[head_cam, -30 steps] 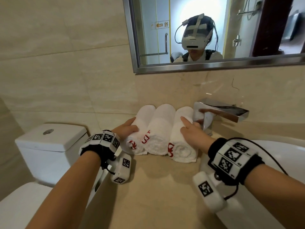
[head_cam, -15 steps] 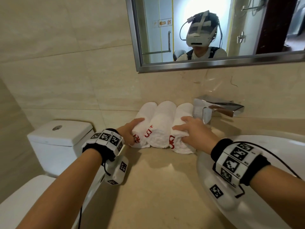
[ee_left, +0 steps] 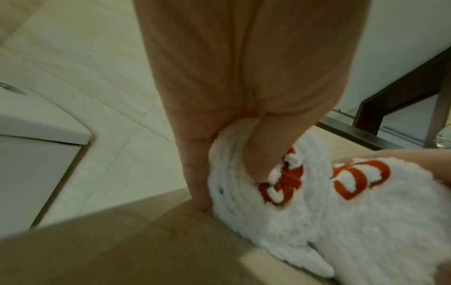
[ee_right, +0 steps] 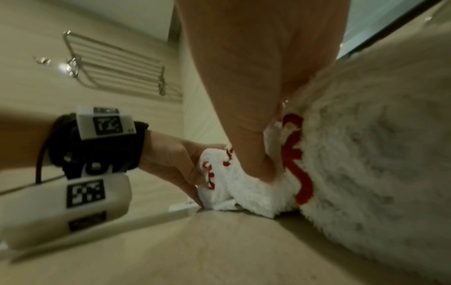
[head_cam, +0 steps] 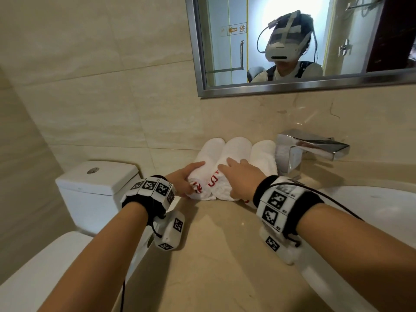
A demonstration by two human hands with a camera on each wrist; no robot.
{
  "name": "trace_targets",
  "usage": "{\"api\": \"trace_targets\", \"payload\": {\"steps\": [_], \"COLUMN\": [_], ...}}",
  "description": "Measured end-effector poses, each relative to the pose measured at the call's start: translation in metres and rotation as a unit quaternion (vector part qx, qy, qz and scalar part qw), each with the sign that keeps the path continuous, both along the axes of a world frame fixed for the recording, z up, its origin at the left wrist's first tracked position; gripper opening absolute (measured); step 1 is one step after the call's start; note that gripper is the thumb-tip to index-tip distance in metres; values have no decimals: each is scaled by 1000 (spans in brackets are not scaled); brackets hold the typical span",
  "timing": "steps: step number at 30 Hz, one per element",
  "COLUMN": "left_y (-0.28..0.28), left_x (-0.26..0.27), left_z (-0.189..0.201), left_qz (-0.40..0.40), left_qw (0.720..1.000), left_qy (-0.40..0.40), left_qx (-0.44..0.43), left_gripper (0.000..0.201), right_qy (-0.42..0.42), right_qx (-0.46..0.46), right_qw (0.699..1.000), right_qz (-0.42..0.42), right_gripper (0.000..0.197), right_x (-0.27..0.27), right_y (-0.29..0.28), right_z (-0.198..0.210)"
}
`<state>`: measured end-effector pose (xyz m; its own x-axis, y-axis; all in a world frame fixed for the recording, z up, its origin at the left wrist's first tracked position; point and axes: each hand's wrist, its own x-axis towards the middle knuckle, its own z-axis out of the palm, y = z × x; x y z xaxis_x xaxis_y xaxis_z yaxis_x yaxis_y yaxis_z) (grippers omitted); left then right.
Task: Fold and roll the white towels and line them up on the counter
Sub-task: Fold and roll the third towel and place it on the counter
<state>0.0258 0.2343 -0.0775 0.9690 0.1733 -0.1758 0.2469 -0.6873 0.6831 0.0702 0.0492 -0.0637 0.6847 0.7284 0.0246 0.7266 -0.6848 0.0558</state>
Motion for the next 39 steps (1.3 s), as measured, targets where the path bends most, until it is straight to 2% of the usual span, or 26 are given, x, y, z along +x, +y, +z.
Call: {"api": "trace_targets", "payload": {"steps": [6,11,14,16,18,19,21,23,24,26,28,29,31,34,37,39], "left_y": [0,-3,-9,-13,-18,-20,-24,-31,-34,-44,-51,-54,-56,-60,-60,-60], "left_x": [2,1,2,1,-1,-1,1,5,8,12,18,21,26,32,34,34], "left_z": [0,3,5,7,10,13,19,25,26,25,21,20,20,22,24,25], "left_qz": [3,6,5,9,11,17,50,77,83,83,98,107,117,119,132,140], "left_qw": [999,998,996,995,997,997,997,996,996,994,992,990,987,989,985,985], "left_qy": [15,31,44,47,36,32,37,36,39,54,52,50,58,69,69,65], "left_qx": [34,58,74,93,75,62,41,19,21,43,63,74,90,55,84,75], "left_gripper": [89,87,85,84,86,85,72,63,70,77,72,70,68,59,55,53], "right_qy": [-59,-21,-74,-58,67,129,189,197,196,192,183,174,142,99,84,68], "right_qx": [-84,-148,-162,-89,62,142,271,316,296,184,82,63,69,78,59,35], "right_qw": [992,987,982,991,993,979,944,928,934,961,977,980,985,990,994,996], "right_qz": [69,61,65,86,80,66,27,-23,-46,-71,-69,-70,-69,-56,-42,-34], "right_gripper": [39,33,32,35,50,56,52,46,47,63,79,82,78,71,68,67], "right_x": [2,9,0,0,9,14,22,27,28,25,18,15,12,13,16,15], "right_y": [12,29,31,24,7,-2,-23,-43,-51,-64,-70,-70,-70,-65,-61,-59], "right_z": [8,6,4,3,8,14,25,28,27,18,4,-2,-14,-19,-16,-12]}}
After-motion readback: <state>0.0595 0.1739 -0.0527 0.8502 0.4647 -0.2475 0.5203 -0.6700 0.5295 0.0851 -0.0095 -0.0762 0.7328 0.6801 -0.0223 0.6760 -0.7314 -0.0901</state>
